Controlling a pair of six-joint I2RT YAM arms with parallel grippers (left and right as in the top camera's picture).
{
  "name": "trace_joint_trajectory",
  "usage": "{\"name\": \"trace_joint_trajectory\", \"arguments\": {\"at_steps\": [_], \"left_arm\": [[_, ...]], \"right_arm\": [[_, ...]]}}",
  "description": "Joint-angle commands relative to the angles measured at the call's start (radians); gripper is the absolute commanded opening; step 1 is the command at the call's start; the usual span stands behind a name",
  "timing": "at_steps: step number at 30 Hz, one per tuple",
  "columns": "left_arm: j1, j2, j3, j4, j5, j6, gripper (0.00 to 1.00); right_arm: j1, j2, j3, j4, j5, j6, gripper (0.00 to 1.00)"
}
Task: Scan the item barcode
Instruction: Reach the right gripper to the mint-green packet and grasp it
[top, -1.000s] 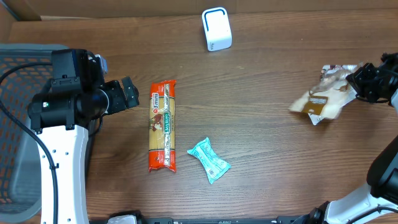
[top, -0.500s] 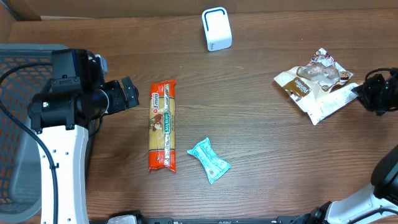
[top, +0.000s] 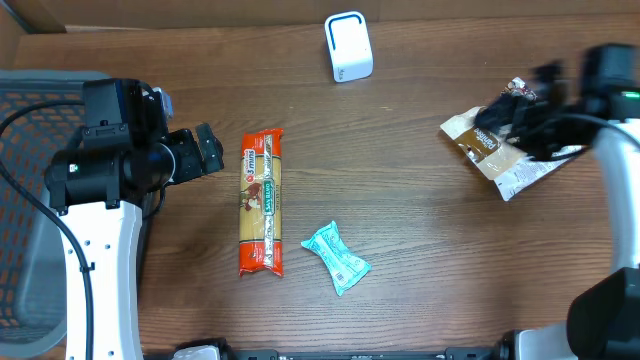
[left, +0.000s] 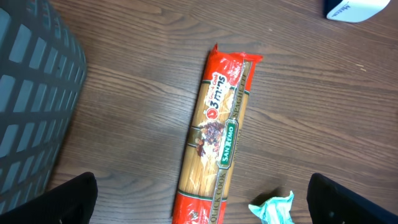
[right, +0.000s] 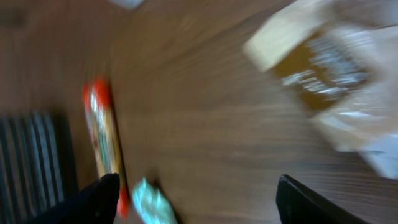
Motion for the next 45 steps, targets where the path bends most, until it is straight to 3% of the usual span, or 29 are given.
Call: {"name": "trace_joint_trajectory", "arguments": {"at_steps": [1, 4, 13, 16, 23, 34, 37, 45], "left_arm": [[0.000, 0.008, 0.019, 0.002, -0.007, 0.016, 1.00], [0.000, 0.007, 0.019, 0.002, -0.007, 0.016, 1.00], [0.000, 0.008, 0.019, 0.002, -0.007, 0.016, 1.00], [0.000, 0.007, 0.019, 0.002, -0.007, 0.016, 1.00], [0.000, 0.008, 0.019, 0.002, -0.007, 0.016, 1.00], [0.000, 0.008, 0.019, 0.002, -0.007, 0.016, 0.99], [0.000, 0.007, 0.019, 0.002, -0.007, 0.016, 1.00], [0.000, 0.008, 0.019, 0.002, -0.007, 0.016, 0.99]], "right_arm": [[0.142, 0.003, -0.048, -0.019, -0.056, -0.236, 0.84], [0.277, 0.014, -0.095, -0.012, -0.042, -0.293, 0.85], [0.609, 0.151, -0.143, 0.130, 0.010, -0.249, 0.81], [0.696, 0.202, -0.143, 0.186, 0.077, -0.187, 0.76], [0.858, 0.224, -0.142, 0.283, 0.028, -0.053, 0.61], [0.991, 0.224, -0.146, 0.274, -0.015, 0.031, 0.57], [1.021, 0.224, -0.159, 0.274, 0.027, 0.087, 0.65], [1.002, 0.224, -0.223, 0.289, 0.094, 0.179, 0.66]]}}
